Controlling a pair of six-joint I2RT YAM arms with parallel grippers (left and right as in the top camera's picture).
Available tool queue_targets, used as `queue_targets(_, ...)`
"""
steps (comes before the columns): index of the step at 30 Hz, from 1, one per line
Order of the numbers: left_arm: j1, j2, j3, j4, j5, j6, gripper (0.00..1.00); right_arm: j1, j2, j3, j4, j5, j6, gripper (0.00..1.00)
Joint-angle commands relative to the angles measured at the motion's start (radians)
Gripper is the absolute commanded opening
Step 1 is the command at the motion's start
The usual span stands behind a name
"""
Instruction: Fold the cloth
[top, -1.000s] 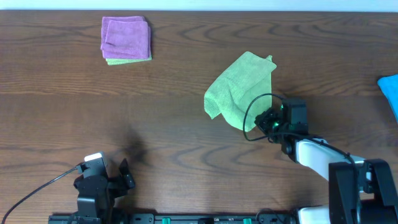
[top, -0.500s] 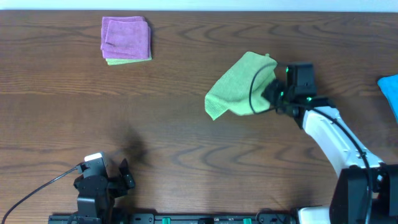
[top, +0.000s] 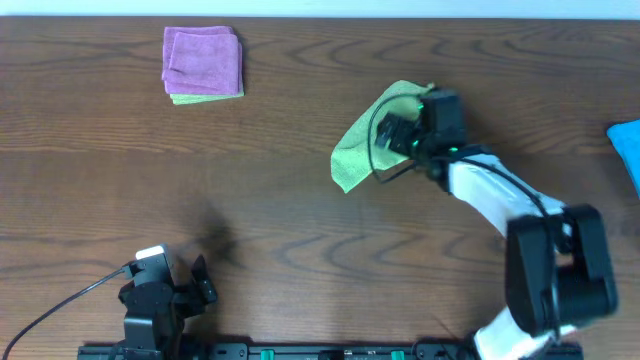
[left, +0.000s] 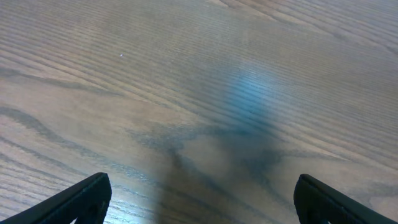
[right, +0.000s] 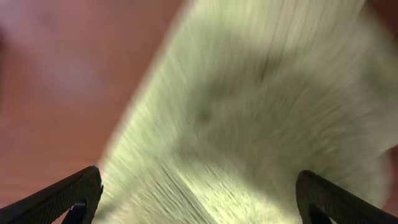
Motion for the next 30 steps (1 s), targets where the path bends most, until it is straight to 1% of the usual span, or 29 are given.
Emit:
queue_targets(1, 0.004, -0.008, -0.015, -0.052, 0.0, 0.021, 0.95, 0.018, 0.035, 0.001, -0.047, -0.024, -0.017, 0.99)
queue_targets(2, 0.004, -0.008, -0.015, -0.052, 0.0, 0.021, 0.95, 0.018, 0.038, 0.001, -0.062, -0.024, -0.016, 0.99)
queue_targets(4, 0.004, -0.008, -0.015, -0.052, 0.0, 0.021, 0.95, 0.013, 0.026, 0.002, -0.077, -0.025, 0.032, 0.99)
queue_targets(9, 0.004, -0.008, -0.015, -0.052, 0.0, 0.021, 0.95, -0.016, -0.055, 0.002, -0.121, 0.003, 0.109, 0.99)
queue_targets(13, 0.004, -0.008, -0.015, -0.052, 0.0, 0.021, 0.95, -0.04, -0.101, 0.002, -0.197, 0.047, 0.114, 0.99)
queue_targets(16, 0.004, -0.008, -0.015, -0.052, 0.0, 0.021, 0.95, -0.057, -0.099, 0.001, -0.249, 0.162, 0.113, 0.99)
queue_targets(17, 0.004, -0.008, -0.015, -0.052, 0.0, 0.021, 0.95, -0.064, -0.093, 0.001, -0.249, 0.168, 0.105, 0.99)
queue_targets(19, 0.004, -0.008, -0.015, -0.052, 0.0, 0.021, 0.95, -0.082, -0.074, 0.001, -0.224, 0.163, 0.097, 0.99)
queue_targets(21, 0.004, -0.008, -0.015, -0.052, 0.0, 0.022, 0.95, -0.102, -0.049, 0.001, -0.154, 0.13, 0.061, 0.99)
queue_targets(23, 0.004, -0.008, -0.015, -0.052, 0.0, 0.021, 0.95, -0.129, -0.035, 0.001, -0.07, 0.061, 0.015, 0.99)
queue_targets(26, 0.004, -0.008, -0.015, -0.052, 0.0, 0.021, 0.95, -0.163, -0.031, 0.001, 0.018, -0.043, 0.012, 0.99)
queue_targets(30, 0.004, -0.008, -0.015, -0.052, 0.0, 0.021, 0.95, -0.179, -0.012, 0.001, 0.025, -0.114, 0.019, 0.99)
